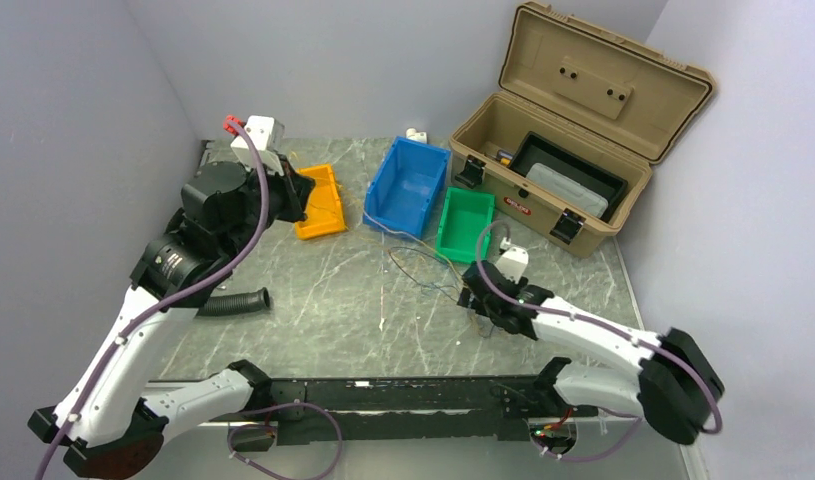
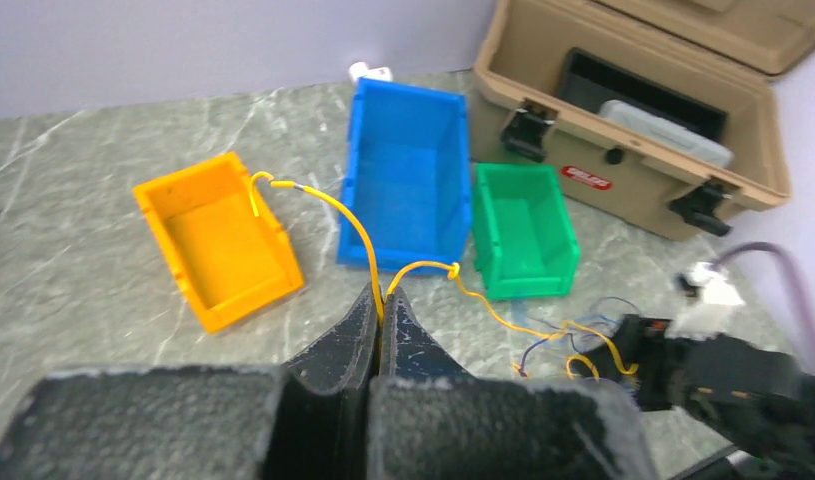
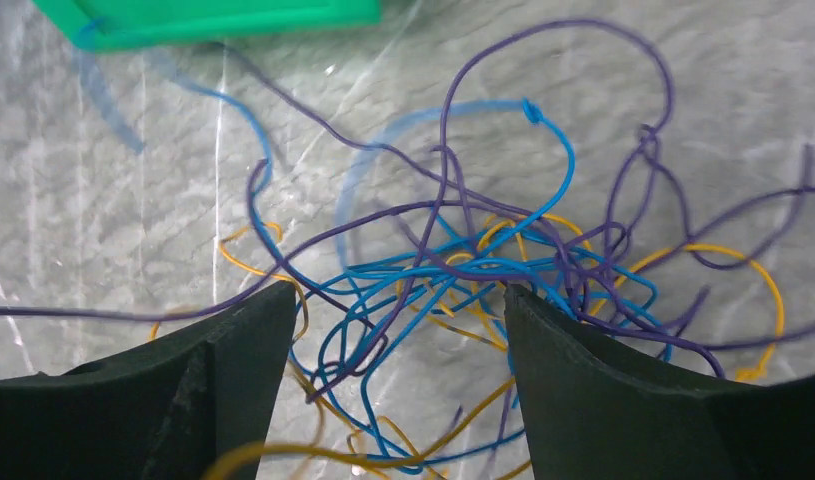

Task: Untangle the cables
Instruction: Untie the cable.

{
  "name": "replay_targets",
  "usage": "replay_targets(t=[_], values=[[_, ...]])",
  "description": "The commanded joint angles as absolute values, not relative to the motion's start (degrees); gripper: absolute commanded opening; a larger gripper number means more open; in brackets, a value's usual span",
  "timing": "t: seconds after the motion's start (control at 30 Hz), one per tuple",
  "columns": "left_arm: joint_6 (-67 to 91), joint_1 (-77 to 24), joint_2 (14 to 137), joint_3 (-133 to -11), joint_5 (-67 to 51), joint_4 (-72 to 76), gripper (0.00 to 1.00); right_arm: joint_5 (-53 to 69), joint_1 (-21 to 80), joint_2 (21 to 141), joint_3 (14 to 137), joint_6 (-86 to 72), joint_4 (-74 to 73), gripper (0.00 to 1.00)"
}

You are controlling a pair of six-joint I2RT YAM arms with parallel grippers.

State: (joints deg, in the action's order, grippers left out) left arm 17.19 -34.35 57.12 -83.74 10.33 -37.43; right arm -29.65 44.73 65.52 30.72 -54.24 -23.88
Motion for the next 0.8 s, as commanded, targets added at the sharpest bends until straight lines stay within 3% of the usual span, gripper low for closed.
replay_targets(t=[0.0, 0.23, 0.43, 0.77], values=[[15.80, -32.77, 57.22, -84.91, 16.75, -40.57, 0.00, -33.68, 40.85, 56.16, 28.71, -58.81, -30.74, 0.78], [14.13, -32.31, 55.52, -80.16, 12.92, -39.14, 0.00, -33.49, 36.90, 46.41, 30.06, -55.50, -34.69, 0.79], [10.65, -32.43, 54.66, -75.44, -1.15, -34.31, 0.00, -20.12, 36.94, 40.83, 32.02, -36.29, -23.67, 0.83], [9.30, -32.38, 54.93, -73.92, -10.77, -31.44, 0.00, -0.98, 36.91, 39.67, 34.72, -24.59, -10.75, 0.87]])
